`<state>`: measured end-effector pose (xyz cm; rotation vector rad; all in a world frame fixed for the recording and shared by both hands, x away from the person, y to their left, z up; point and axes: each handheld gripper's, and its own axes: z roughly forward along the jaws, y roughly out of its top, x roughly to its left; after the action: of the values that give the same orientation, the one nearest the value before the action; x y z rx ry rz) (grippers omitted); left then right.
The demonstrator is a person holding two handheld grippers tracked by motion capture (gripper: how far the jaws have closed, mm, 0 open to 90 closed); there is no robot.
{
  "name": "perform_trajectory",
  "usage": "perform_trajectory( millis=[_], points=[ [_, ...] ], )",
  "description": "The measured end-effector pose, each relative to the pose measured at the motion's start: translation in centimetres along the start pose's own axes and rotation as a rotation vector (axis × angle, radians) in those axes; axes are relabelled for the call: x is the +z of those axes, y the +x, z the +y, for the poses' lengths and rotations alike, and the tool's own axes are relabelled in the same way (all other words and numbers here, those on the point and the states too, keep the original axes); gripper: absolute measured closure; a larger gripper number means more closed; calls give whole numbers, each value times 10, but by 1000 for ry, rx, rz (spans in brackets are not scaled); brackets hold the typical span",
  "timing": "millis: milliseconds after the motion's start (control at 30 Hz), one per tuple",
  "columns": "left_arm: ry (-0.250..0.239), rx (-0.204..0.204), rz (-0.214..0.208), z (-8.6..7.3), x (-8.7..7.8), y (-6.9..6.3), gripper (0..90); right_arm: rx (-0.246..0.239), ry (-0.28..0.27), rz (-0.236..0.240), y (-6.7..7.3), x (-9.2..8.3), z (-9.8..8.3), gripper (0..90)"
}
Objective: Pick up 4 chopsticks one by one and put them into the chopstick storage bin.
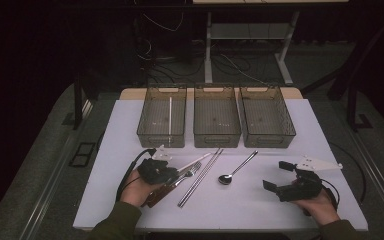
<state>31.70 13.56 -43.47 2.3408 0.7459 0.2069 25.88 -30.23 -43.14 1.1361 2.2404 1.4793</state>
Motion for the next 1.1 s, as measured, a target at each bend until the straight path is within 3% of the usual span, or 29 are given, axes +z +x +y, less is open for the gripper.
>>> perform_trajectory(
  millis=[400,1100],
  points=[
    [-8,3,-9,2,-6,2,846,-1,2,0,0,1,0,8],
    [-73,8,-9,4,-26,4,845,-26,26,-7,-1,5,0,7]
  ],
)
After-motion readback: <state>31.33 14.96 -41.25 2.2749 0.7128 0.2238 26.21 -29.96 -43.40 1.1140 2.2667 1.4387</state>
